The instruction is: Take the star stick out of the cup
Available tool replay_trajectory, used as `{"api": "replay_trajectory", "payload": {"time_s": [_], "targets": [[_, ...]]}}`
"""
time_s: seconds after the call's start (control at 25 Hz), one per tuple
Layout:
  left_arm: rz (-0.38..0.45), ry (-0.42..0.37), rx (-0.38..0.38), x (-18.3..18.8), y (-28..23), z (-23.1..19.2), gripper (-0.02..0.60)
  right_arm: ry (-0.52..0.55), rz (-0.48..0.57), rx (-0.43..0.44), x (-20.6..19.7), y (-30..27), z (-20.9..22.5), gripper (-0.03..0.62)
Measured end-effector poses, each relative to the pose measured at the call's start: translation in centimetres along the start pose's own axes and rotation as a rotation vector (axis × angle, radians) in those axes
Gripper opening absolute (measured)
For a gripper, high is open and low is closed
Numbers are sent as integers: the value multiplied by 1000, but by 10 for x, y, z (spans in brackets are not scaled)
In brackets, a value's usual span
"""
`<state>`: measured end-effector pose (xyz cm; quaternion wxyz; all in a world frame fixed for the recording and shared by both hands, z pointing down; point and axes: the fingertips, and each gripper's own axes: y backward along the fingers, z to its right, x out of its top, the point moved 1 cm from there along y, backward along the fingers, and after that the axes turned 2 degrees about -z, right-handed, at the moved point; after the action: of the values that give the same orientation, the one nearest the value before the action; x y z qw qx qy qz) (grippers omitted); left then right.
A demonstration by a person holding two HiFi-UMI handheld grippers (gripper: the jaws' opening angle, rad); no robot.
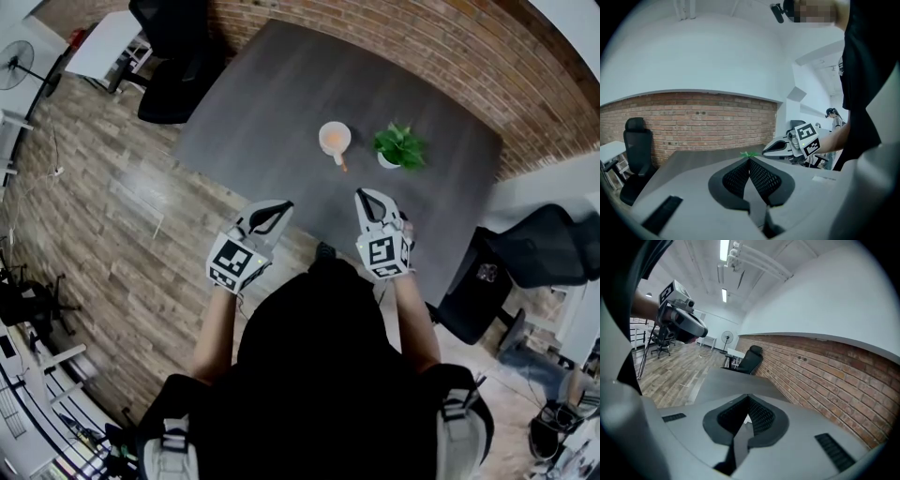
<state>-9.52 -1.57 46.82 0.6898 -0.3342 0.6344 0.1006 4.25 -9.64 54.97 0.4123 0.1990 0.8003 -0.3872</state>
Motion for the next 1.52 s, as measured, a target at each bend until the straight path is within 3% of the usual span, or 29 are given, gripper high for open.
{"api": "replay_trajectory", "payload": {"time_s": [0.44, 0.68, 0.88, 1.24, 1.52], "targets": [[-55, 61, 76, -8, -20, -15, 2, 23, 27, 80, -4, -38, 19, 0], [-37, 28, 80, 0, -27, -13, 2, 29, 20, 107, -12, -46, 17, 0], [-49, 56, 81, -6, -25, -24, 2, 59, 21, 106, -3, -51, 18, 0], [-50, 42, 10, -13, -30, -48, 2, 61, -69, 13, -12, -63, 23, 0], [-67, 19, -86, -6, -43, -76, 2, -7, -146, -37, -24, -76, 20, 0]]}}
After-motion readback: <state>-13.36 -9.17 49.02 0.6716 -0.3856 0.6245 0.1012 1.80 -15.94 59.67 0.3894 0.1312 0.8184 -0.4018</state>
